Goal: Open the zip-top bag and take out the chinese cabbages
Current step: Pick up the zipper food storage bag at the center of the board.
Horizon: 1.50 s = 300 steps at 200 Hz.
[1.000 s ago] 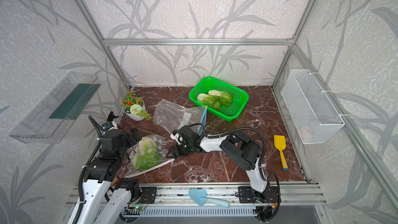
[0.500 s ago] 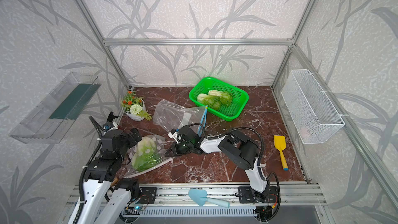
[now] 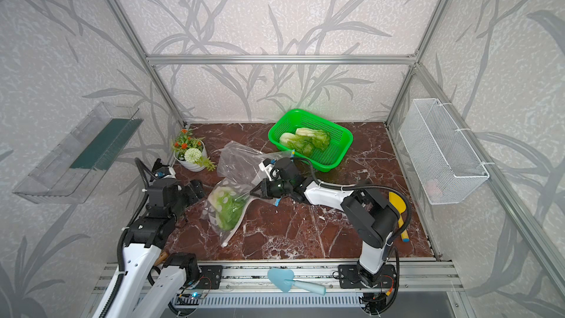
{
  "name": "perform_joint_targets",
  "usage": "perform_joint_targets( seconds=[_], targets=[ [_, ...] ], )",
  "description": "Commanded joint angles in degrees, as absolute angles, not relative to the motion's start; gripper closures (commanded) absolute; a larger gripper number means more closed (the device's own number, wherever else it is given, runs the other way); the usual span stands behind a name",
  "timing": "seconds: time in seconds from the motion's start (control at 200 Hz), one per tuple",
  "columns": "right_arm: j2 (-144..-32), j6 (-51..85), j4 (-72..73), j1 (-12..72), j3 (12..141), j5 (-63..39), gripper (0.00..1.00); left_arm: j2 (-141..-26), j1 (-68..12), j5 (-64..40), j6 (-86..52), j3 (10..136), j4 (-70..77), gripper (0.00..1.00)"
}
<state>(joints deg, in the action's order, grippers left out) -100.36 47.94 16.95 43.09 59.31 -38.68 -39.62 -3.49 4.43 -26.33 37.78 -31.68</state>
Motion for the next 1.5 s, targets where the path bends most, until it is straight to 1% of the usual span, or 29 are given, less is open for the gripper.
perform_joint_targets(
  seconds=[0.0, 0.11, 0.29, 0.33, 0.465, 0.545, 0.655, 0.79, 0.96, 1.115, 1.175, 1.405, 1.495],
  targets=[
    [-100.21, 43.38, 9.00, 39.23, 60.85, -39.60, 1.00, -45.07, -9.04, 0.05, -20.42, 42.46, -32.23, 0.16],
    [-100.59, 41.94, 5.25, 36.08, 62.45, -41.58, 1.00, -48.05, -20.68, 7.51, -16.64, 44.03, -31.12, 0.16],
    [-98.10, 46.45, 9.03, 30.83, 58.32, -44.69, 1.00, -50.92, -33.44, 10.47, -13.80, 42.63, -28.21, 0.18],
    [-95.72, 48.21, 10.87, 29.74, 57.04, -45.73, 1.00, -50.69, -36.03, 11.44, -13.50, 42.31, -27.89, 0.18],
    [-93.45, 51.84, 12.97, 26.76, 54.62, -47.39, 1.00, -48.25, -43.31, 14.15, -13.40, 40.48, -26.00, 0.19],
    [-93.66, 53.41, 13.96, 26.14, 54.23, -48.29, 1.00, -47.34, -46.39, 13.40, -14.40, 38.58, -24.64, 0.24],
    [-95.02, 57.96, 18.60, 26.13, 53.38, -49.85, 1.00, -48.04, -51.44, 15.69, -16.88, 35.24, -23.62, 0.33],
    [-96.33, 66.11, 26.40, 25.88, 51.76, -50.10, 1.00, -48.25, -57.08, 20.06, -21.22, 31.45, -22.03, 0.35],
    [-96.77, 77.29, 36.88, 25.40, 49.28, -49.05, 1.00, -47.85, -60.05, 20.84, -21.88, 27.45, -19.70, 0.29],
    [-96.46, 83.16, 41.95, 25.49, 47.03, -46.64, 1.00, -53.02, -63.42, 20.90, -22.48, 27.22, -14.88, 0.26],
    [-96.32, 85.51, 45.35, 25.48, 46.05, -45.55, 1.00, -56.09, -64.06, 23.47, -23.89, 28.11, -14.79, 0.25],
    [-94.71, 89.73, 47.49, 25.90, 45.27, -42.44, 1.00, -62.91, -64.76, 27.44, -27.79, 28.87, -11.31, 0.24],
    [-94.56, 91.40, 48.76, 26.31, 44.66, -41.26, 1.00, -66.11, -64.82, 26.42, -28.19, 29.42, -8.53, 0.23]
  ],
)
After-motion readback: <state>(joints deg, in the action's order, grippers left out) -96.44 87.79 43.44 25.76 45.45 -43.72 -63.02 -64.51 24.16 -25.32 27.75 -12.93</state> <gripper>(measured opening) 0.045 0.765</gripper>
